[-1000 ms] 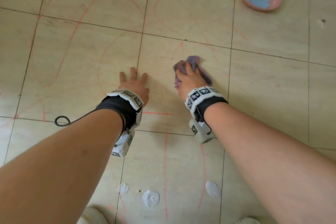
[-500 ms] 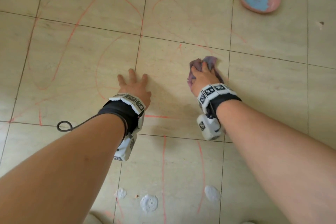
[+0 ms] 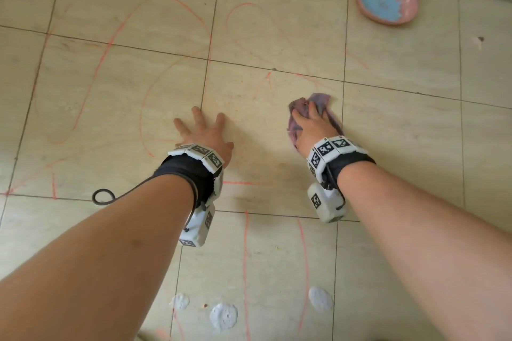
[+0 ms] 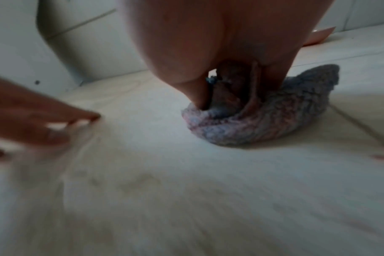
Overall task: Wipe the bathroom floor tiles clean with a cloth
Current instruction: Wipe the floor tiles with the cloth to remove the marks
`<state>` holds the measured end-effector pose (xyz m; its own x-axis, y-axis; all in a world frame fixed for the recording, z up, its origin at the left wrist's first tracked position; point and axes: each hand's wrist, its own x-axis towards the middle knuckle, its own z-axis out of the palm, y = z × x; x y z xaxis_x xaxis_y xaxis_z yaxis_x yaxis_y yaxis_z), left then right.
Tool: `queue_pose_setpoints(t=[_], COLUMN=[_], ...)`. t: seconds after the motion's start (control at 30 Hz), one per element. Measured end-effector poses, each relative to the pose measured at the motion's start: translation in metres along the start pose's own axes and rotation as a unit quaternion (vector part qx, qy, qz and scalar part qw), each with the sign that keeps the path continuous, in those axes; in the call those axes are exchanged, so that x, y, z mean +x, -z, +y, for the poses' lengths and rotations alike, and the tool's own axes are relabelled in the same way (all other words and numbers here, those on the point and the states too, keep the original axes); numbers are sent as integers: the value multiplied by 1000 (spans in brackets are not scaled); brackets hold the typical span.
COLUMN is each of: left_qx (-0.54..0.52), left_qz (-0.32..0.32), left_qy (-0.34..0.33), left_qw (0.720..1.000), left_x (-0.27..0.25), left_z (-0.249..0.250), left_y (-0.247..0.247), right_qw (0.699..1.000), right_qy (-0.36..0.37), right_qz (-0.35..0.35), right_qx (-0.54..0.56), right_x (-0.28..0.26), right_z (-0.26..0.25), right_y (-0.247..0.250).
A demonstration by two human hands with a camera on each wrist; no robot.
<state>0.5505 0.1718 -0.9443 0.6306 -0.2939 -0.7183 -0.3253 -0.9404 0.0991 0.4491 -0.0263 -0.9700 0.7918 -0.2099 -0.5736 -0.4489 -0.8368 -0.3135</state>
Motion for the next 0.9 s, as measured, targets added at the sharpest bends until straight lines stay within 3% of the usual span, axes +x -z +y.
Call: queue_pose_setpoints(t=[0.03,0.07,0.17,0.23,0.4,0.57,0.7,0.8,0.9], left_qx=[-1,-3,-7,-1,-13,-2,-6,-10,-24], left_qz=[4,7,18,32,30,39,38,41,36], left_qy=[0,0,2,6,7,6,5,2,0], left_qw=[1000,1000,1000,999,999,999,999,999,999], left_x=[0,1,1,1,0,0,0,2,9], left_z=[0,0,2,4,9,10,10,7,0], left_y=[-1,-2,-5,-5,-1,-5,-7,-6,7], right_qw=[995,991,995,998,999,986,996,998,998], right_qy=[-67,-87,13,-10,-38,-155,-61,28,-26], right_qz=[53,72,25,0,26,53,64,42,19], right_qx=[-48,-73,-97,-63,-17,-34,-33,-41,-55], right_x=[10,11,13,-2,-48,-18,4,-29,-56], right_z=[-3,-13,-41,-43,12,34,-22,-42,0], right_y=[5,11,2,-15,-31,14,7,-24,-20])
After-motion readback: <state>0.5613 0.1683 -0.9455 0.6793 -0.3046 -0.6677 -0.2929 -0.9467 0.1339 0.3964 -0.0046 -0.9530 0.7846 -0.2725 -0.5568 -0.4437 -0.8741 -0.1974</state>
